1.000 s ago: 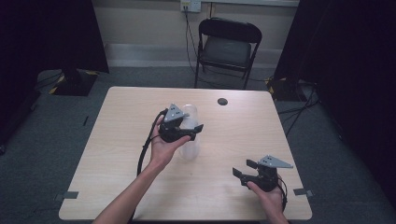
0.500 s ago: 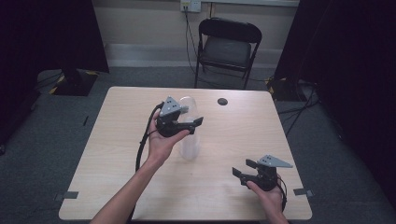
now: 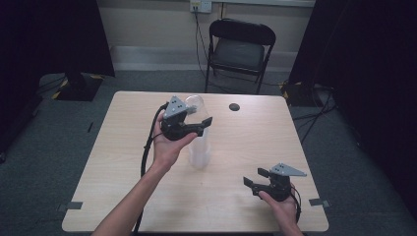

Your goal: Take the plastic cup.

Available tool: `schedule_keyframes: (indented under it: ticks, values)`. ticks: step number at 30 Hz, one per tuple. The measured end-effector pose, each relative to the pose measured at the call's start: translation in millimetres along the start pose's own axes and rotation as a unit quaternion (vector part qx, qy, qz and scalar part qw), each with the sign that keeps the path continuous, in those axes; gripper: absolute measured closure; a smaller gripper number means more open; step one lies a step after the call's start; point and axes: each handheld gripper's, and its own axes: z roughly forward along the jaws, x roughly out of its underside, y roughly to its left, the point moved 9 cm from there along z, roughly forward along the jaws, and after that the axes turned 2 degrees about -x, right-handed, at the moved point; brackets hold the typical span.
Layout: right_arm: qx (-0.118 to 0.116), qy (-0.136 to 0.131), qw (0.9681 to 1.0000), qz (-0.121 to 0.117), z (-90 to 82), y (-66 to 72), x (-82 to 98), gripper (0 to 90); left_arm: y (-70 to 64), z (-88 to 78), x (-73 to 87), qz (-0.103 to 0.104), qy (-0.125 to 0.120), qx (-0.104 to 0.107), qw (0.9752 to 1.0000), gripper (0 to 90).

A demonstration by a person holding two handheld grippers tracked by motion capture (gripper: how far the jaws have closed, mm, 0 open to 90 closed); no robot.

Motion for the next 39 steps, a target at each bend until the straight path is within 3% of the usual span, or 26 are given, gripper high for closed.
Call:
schedule_keyframes:
  ticks: [8,12,15,28,35,39]
  values:
    - [-0.002,0.0,1.0,0.001,1.2,0.4,0.2,25.7,-0.8,-9.2,-7.1,-0.007,-0.014,-0.004,0.9999,31.3]
    - [-0.003,0.002,1.0,0.002,1.5,0.9,0.5,25.8,1.3,-15.4,-10.1,-0.016,-0.018,-0.002,0.9997,31.3]
    - [-0.003,0.003,1.0,0.002,1.7,1.4,0.8,25.8,5.9,-27.7,-11.7,-0.035,-0.032,-0.003,0.9989,31.3]
    - [-0.006,0.005,0.9999,-0.007,3.6,5.9,0.7,26.3,19.6,-52.4,-3.9,-0.037,-0.036,-0.025,0.9983,31.6]
    - [-0.018,-0.01,0.9996,-0.021,1.2,13.2,-4.2,26.2,14.9,-63.6,8.5,-0.058,-0.036,0.005,0.9977,31.8]
    - [-0.019,-0.011,0.9993,-0.03,1.8,17.9,-6.0,26.9,11.4,-67.1,17.5,-0.053,-0.028,0.013,0.9981,31.7]
